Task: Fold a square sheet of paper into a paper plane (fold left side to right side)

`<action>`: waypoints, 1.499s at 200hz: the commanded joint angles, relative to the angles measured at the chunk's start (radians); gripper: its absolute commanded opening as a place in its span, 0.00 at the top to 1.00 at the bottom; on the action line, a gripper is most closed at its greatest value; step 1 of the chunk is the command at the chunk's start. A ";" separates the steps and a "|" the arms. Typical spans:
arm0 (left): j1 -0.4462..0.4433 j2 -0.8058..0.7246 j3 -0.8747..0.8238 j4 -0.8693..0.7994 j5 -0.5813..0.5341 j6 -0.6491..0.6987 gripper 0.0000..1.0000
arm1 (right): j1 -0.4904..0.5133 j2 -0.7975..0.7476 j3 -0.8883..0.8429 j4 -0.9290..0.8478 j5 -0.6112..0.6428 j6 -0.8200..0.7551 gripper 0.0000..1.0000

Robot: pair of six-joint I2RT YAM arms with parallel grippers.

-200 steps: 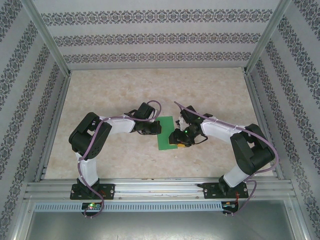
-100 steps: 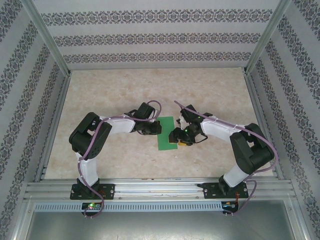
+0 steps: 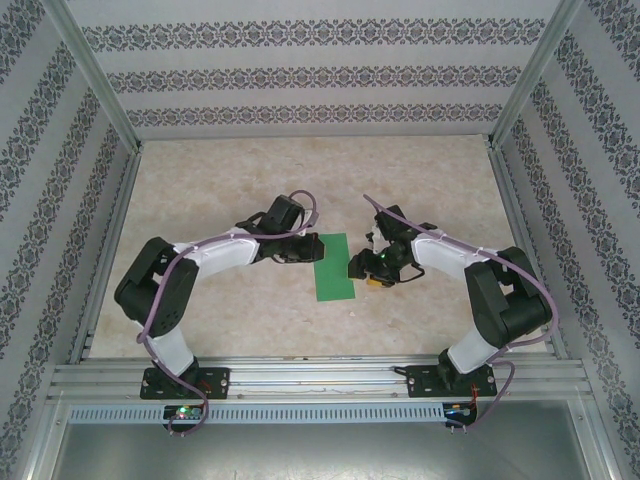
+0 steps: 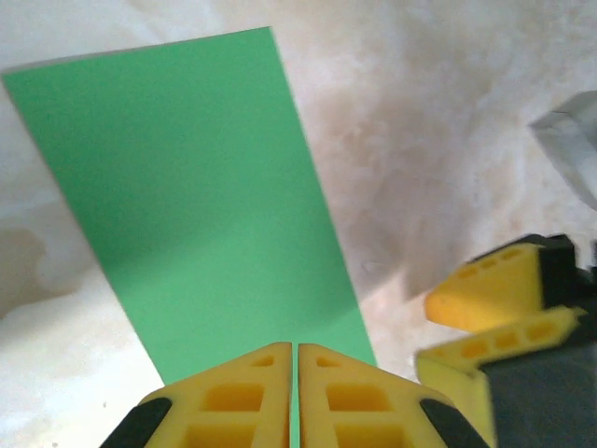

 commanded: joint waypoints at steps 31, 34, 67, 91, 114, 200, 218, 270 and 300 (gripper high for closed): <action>-0.041 0.013 -0.062 -0.021 0.028 -0.047 0.89 | -0.007 -0.027 -0.007 -0.009 -0.009 -0.026 0.43; -0.041 0.016 -0.062 -0.021 0.028 -0.047 0.89 | -0.007 -0.026 -0.006 -0.009 -0.011 -0.025 0.43; -0.041 0.058 -0.059 -0.008 0.031 -0.045 0.89 | -0.004 -0.025 -0.006 -0.010 -0.029 -0.026 0.44; -0.041 0.086 -0.055 -0.024 0.000 -0.040 0.89 | 0.000 -0.025 -0.009 -0.010 -0.053 -0.023 0.45; -0.041 0.104 -0.059 -0.027 -0.012 -0.042 0.89 | 0.012 -0.024 -0.011 -0.016 -0.067 -0.019 0.46; -0.043 0.099 -0.093 -0.051 -0.042 -0.044 0.90 | 0.095 0.041 0.005 -0.009 -0.028 0.017 0.45; -0.042 0.098 -0.094 -0.046 -0.043 -0.045 0.90 | 0.107 0.051 0.015 -0.009 -0.025 0.021 0.44; -0.042 0.096 -0.098 -0.035 -0.039 -0.051 0.90 | 0.129 0.086 0.029 0.001 -0.016 0.030 0.44; -0.042 0.095 -0.103 -0.030 -0.037 -0.053 0.90 | 0.146 0.098 0.039 0.017 -0.027 0.043 0.44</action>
